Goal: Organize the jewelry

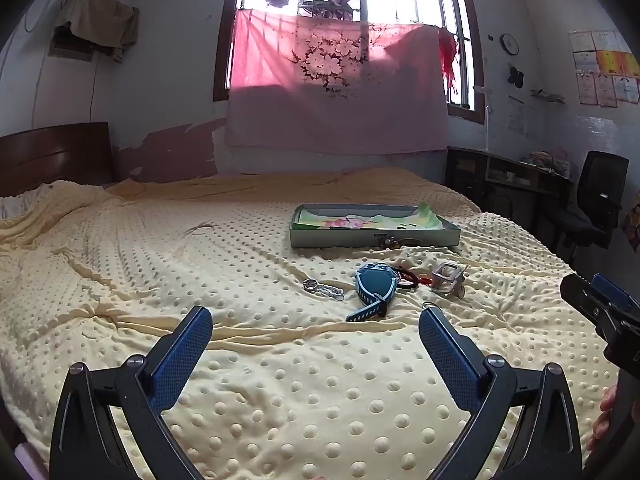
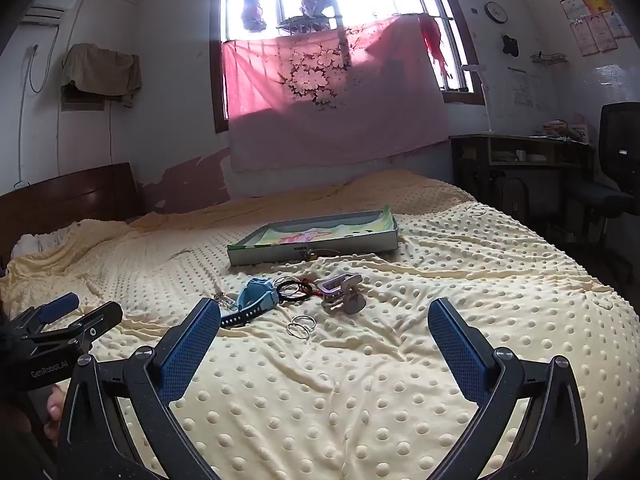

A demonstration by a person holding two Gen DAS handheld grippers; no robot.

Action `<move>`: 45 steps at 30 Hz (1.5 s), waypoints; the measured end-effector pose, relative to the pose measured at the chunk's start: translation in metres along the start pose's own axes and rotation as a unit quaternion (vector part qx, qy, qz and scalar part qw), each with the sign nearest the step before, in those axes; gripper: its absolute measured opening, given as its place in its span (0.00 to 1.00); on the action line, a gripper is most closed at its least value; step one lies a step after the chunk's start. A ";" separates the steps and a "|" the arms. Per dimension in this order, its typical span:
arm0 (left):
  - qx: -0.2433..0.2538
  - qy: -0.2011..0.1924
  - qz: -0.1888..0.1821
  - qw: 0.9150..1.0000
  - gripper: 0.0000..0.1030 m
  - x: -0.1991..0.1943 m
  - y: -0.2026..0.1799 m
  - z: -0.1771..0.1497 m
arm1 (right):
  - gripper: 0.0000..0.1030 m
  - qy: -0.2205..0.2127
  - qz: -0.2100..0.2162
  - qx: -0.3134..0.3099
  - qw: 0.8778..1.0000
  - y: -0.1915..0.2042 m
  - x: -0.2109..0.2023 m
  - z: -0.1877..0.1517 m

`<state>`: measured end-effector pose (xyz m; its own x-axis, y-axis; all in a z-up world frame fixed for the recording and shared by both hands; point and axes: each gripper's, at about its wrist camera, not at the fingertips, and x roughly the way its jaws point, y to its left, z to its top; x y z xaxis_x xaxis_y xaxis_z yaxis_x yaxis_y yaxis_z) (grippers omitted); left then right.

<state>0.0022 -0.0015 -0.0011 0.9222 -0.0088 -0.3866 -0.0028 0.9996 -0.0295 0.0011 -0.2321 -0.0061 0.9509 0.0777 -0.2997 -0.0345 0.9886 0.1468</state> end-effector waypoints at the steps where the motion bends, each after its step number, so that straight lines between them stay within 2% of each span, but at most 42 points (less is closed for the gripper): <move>1: -0.001 0.000 0.000 1.000 1.00 0.001 0.000 0.000 | 0.99 0.000 -0.001 -0.001 1.000 0.000 0.000 0.000; 11: 0.001 -0.008 0.003 1.000 1.00 -0.007 0.004 -0.008 | 0.99 0.000 -0.003 0.001 1.000 0.000 0.000 -0.001; 20: -0.001 -0.002 0.003 1.000 1.00 0.000 0.005 0.001 | 0.99 0.002 -0.004 0.000 1.000 0.001 0.000 -0.002; 45: -0.002 -0.004 0.005 1.000 1.00 -0.002 0.007 0.001 | 0.99 0.003 -0.004 0.002 1.000 0.001 0.001 -0.002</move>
<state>0.0003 0.0052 0.0003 0.9255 0.0007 -0.3789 -0.0127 0.9995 -0.0292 0.0013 -0.2310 -0.0081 0.9490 0.0697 -0.3073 -0.0249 0.9887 0.1476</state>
